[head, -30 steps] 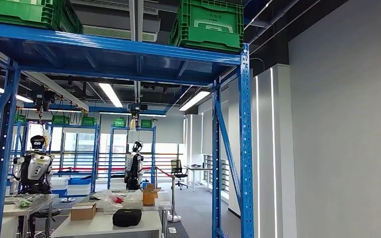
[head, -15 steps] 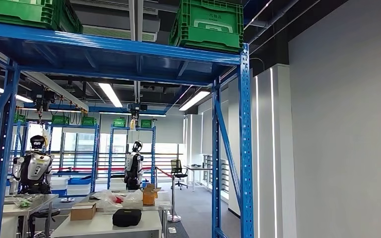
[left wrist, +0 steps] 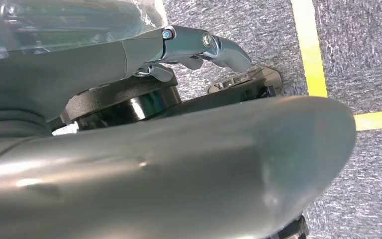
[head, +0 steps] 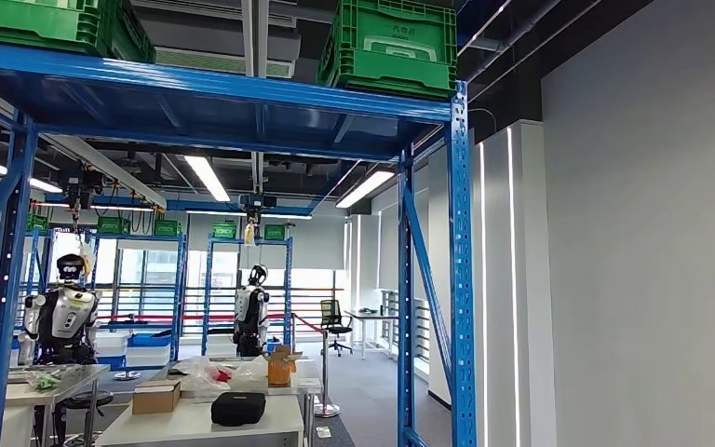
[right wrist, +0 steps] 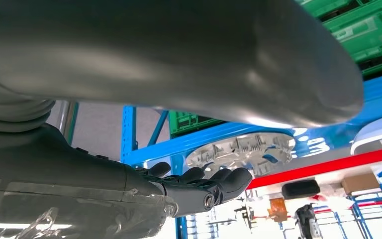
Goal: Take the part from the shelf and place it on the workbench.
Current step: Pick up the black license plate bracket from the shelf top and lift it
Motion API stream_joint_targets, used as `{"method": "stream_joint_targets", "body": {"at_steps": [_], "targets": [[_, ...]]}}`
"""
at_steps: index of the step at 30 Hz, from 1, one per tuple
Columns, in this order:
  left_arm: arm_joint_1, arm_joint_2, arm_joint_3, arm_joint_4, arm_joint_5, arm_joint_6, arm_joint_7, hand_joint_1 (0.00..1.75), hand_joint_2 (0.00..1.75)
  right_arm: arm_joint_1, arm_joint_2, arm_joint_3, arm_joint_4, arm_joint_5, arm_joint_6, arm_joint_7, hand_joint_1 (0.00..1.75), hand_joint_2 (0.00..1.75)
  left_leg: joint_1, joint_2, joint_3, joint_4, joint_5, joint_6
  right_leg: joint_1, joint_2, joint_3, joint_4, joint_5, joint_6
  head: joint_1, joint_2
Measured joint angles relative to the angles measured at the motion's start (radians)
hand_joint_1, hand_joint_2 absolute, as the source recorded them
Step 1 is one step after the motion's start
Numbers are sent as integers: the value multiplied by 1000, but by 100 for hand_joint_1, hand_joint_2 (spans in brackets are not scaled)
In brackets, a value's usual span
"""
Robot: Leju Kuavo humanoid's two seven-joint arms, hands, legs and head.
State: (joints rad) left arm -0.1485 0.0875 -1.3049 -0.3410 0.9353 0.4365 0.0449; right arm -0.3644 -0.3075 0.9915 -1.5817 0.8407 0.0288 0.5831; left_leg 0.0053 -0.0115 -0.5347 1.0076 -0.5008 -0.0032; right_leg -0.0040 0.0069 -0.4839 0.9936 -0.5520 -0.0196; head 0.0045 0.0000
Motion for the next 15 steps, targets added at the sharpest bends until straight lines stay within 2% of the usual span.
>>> {"method": "stream_joint_targets", "body": {"at_steps": [15], "targets": [[0, 1, 2, 0, -2, -18, 4, 0, 0, -3, 0, -1, 18, -39, 4, 0, 0, 0, 0, 0, 0, 0, 0, 0, 0, 0, 0, 0, 0, 0, 0, 0]]}}
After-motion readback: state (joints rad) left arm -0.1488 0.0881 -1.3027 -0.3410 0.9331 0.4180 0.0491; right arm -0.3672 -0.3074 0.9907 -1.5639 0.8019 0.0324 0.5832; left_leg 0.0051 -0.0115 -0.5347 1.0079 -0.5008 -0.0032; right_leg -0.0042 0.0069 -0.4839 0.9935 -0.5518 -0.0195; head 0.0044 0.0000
